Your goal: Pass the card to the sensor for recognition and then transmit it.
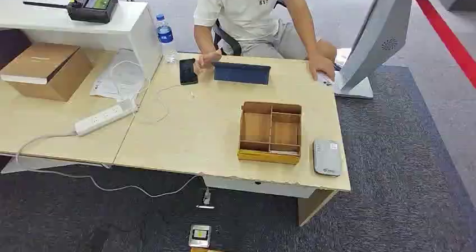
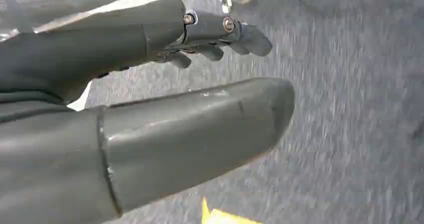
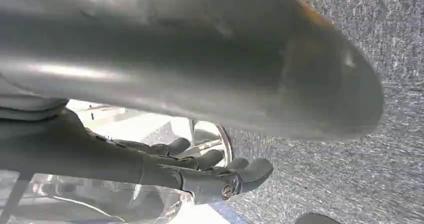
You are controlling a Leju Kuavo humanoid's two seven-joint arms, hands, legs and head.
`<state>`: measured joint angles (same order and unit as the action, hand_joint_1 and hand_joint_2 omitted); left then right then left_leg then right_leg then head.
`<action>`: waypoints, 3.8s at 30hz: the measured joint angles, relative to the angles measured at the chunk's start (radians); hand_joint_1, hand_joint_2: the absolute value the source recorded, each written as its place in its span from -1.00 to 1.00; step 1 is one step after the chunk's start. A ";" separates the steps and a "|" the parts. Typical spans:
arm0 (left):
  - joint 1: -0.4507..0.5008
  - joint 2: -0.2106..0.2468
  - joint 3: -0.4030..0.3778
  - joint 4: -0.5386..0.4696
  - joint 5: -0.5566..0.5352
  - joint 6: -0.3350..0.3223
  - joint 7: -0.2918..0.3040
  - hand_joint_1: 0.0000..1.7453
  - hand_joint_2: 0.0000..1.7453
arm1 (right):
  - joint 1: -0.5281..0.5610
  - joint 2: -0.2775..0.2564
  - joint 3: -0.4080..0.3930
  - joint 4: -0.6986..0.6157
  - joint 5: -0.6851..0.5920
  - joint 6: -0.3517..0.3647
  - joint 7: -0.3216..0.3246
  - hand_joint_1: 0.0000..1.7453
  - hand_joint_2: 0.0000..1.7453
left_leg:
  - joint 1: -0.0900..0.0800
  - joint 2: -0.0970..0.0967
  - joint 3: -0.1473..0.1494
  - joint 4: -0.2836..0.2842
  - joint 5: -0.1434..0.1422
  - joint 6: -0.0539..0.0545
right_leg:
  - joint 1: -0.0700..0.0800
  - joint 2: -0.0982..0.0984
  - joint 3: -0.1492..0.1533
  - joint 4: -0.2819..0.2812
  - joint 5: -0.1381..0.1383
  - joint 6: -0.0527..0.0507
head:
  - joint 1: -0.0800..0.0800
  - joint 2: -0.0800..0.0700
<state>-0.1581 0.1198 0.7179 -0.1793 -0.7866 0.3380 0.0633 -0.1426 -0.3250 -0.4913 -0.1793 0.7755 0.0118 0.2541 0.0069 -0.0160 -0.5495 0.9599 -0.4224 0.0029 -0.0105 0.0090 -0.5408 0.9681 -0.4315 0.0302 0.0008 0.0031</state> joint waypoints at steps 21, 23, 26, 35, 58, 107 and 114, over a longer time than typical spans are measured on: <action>0.000 -0.053 -0.024 0.002 -0.034 -0.046 -0.084 -1.00 -1.00 | -0.002 0.051 0.001 0.001 0.037 0.005 -0.020 -1.00 -1.00 | 0.000 0.000 0.000 0.000 0.000 0.000 | 0.002 0.000 0.001 0.000 0.000 0.000 | 0.001 0.000; 0.000 -0.053 -0.026 0.002 -0.034 -0.048 -0.082 -1.00 -1.00 | -0.002 0.053 0.001 0.001 0.033 0.005 -0.026 -1.00 -1.00 | 0.000 0.000 0.000 0.000 0.000 0.000 | 0.002 0.000 0.000 0.000 0.000 0.000 | 0.000 0.000; 0.000 -0.053 -0.030 0.002 -0.034 -0.047 -0.074 -1.00 -1.00 | -0.002 0.056 0.001 0.001 0.032 0.005 -0.029 -1.00 -1.00 | 0.000 0.000 0.000 0.000 0.000 0.000 | 0.002 0.000 0.000 0.000 0.000 0.000 | 0.001 0.000; 0.003 -0.052 -0.033 0.002 -0.047 -0.045 -0.058 -1.00 -1.00 | 0.001 0.065 0.001 0.001 -0.008 -0.012 -0.032 -1.00 -1.00 | 0.000 0.000 0.000 0.000 0.000 0.000 | 0.002 0.000 0.000 0.000 0.000 0.000 | 0.001 0.000; 0.007 -0.003 -0.034 0.002 -0.061 -0.088 -0.094 -1.00 -1.00 | -0.344 0.029 -0.216 -0.317 -1.028 -0.233 -0.451 -1.00 1.00 | -0.002 -0.002 -0.001 0.001 0.004 0.002 | 0.000 -0.003 0.001 0.001 0.004 0.002 | 0.001 0.000; 0.002 0.012 -0.132 0.002 -0.162 -0.141 -0.156 -1.00 -1.00 | -0.768 0.106 0.764 -0.425 -0.066 -0.531 -0.641 1.00 1.00 | -0.001 -0.001 -0.003 0.000 0.005 0.000 | 0.001 -0.001 -0.002 0.003 0.004 0.002 | 0.001 0.000; 0.004 0.013 -0.132 0.002 -0.153 -0.145 -0.156 -1.00 -1.00 | -0.782 0.120 0.776 -0.389 -0.074 -0.521 -0.645 1.00 1.00 | -0.001 -0.001 -0.003 0.000 0.005 0.000 | 0.001 -0.001 -0.002 0.003 0.004 0.002 | 0.001 0.000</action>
<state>-0.1542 0.1331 0.5859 -0.1774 -0.9392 0.1926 -0.0927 -0.9241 -0.2052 0.2850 -0.5684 0.7019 -0.5097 -0.3906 0.0061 -0.0170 -0.5524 0.9602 -0.4172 0.0032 -0.0092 0.0083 -0.5425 0.9707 -0.4274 0.0317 0.0015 0.0031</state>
